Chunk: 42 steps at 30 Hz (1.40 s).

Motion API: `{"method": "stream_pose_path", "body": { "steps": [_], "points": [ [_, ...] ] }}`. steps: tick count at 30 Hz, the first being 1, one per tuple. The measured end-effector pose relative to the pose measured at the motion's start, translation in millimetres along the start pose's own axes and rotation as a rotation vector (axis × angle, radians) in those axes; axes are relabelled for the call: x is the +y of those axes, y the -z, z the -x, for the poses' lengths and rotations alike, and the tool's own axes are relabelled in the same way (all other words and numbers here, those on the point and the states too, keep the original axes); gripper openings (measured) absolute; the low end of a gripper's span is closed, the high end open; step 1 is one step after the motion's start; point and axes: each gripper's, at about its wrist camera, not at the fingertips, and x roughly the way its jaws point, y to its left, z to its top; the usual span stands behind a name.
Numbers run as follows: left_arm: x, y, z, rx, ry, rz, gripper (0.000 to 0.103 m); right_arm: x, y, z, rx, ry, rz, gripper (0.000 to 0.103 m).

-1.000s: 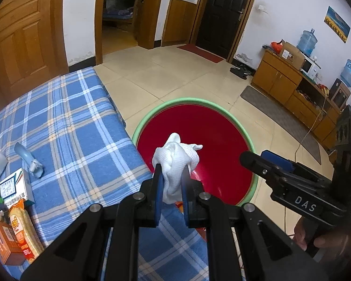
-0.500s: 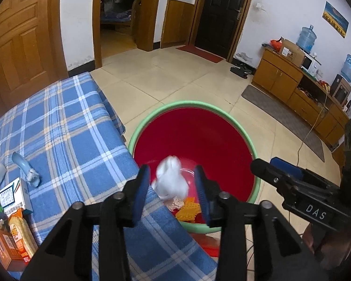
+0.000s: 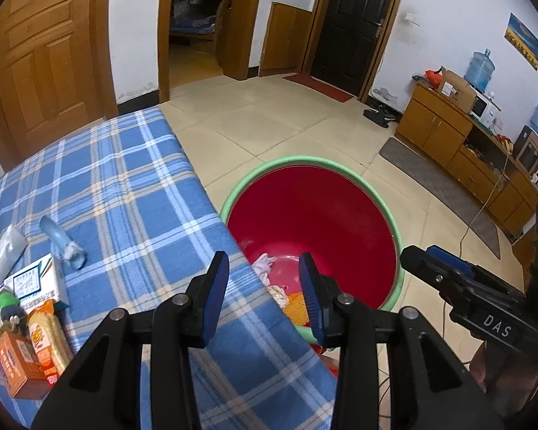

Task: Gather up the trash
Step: 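Carry tissue and foam net over the red bucket and open both tools, then return both tools over the table toward the crumpled paper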

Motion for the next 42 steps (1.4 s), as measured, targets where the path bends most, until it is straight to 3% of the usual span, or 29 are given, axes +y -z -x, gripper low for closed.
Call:
{"method": "stream_pose_path", "body": {
  "steps": [28,42],
  "points": [
    [78,37,86,-0.105,-0.15,0.148,0.04,96,22,19,0.006,-0.144,0.138,0.066],
    [131,67,127,-0.141,-0.225,0.243,0.04,150,46,12,0.059,-0.219,0.21,0.066]
  ]
}}
